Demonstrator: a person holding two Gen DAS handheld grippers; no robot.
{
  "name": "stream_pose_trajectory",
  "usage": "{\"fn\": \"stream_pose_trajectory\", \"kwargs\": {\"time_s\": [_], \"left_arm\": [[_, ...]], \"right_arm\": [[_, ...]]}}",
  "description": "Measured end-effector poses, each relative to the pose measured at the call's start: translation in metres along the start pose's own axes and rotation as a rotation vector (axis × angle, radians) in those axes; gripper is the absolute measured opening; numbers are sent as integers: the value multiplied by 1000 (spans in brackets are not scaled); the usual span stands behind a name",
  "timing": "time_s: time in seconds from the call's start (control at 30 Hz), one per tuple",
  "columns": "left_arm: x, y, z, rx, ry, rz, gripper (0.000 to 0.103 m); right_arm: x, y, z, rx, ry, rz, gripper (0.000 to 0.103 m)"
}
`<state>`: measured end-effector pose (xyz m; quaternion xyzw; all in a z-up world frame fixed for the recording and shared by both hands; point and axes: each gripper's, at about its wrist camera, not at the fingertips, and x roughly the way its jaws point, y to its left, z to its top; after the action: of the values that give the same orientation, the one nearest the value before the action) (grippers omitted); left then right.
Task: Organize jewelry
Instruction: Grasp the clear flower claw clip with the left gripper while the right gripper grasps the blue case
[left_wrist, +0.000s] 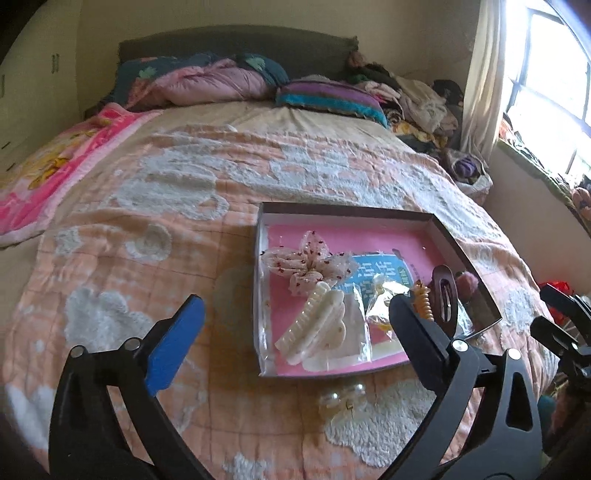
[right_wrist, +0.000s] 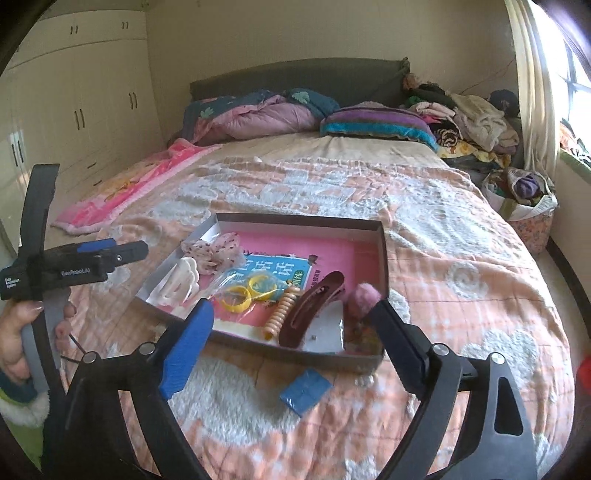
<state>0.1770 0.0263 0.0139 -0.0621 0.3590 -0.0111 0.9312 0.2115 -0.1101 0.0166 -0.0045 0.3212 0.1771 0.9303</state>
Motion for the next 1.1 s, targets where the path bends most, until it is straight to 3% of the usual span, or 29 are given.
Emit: {"fn": "stream_pose_trajectory", "kwargs": {"time_s": [0.33, 0.7, 0.9, 0.93, 1.03, 1.1], "left_arm": [[3, -7, -36, -1, 80, 41, 93], [27, -33, -71, 71, 163, 25, 93], [35, -31, -74, 49, 172, 23, 93], [36, -32, -75, 47, 171, 25, 93], [40, -30, -74, 29, 169, 20, 93], [42, -30, -74, 24, 173, 16, 93]], "right_arm": [[-11, -7, -25, 24, 31, -6, 89], [27, -17, -58, 99, 161, 51, 87], [61, -20, -66, 136, 228, 84, 77], [66, -19, -67, 138, 236, 84, 73], [84, -17, -73, 139, 267, 87, 47], [83, -15, -74, 126, 253, 86, 47]]}}
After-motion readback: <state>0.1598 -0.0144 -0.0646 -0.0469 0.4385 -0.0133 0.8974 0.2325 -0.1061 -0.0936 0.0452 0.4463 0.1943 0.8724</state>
